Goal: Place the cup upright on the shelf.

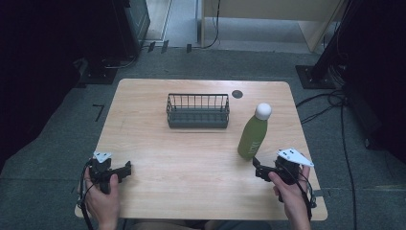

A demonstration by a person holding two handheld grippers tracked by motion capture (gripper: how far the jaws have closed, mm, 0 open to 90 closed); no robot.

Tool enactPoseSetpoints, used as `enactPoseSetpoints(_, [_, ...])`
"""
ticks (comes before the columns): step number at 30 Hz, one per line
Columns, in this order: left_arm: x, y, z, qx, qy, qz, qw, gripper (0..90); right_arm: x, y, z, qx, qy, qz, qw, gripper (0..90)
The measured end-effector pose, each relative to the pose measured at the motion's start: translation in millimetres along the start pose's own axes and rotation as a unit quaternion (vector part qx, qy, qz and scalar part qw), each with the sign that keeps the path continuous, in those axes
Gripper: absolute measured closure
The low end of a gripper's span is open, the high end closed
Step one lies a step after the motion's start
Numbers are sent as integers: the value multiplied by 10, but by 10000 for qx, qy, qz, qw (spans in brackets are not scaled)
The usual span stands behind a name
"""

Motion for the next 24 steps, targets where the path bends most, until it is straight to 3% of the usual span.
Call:
enactPoseSetpoints(11, [0,0,0,-1,0,-1,10000,0,187,-235,150,-65,-61,-17,10000,0])
enactPoseSetpoints(24, [0,0,0,-2,-1,2,10000,0,391,-384,180,25,20,-46,10000,77])
Point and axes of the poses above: each handheld gripper's, and its own axes: x roughly forward along the jaws, y roughly out of its underside, z roughly to its left, the point moved 5 cm from there along x, roughly forward along the jaws, and after that the axes turned 4 degrees about y, right-handed, at the moved point
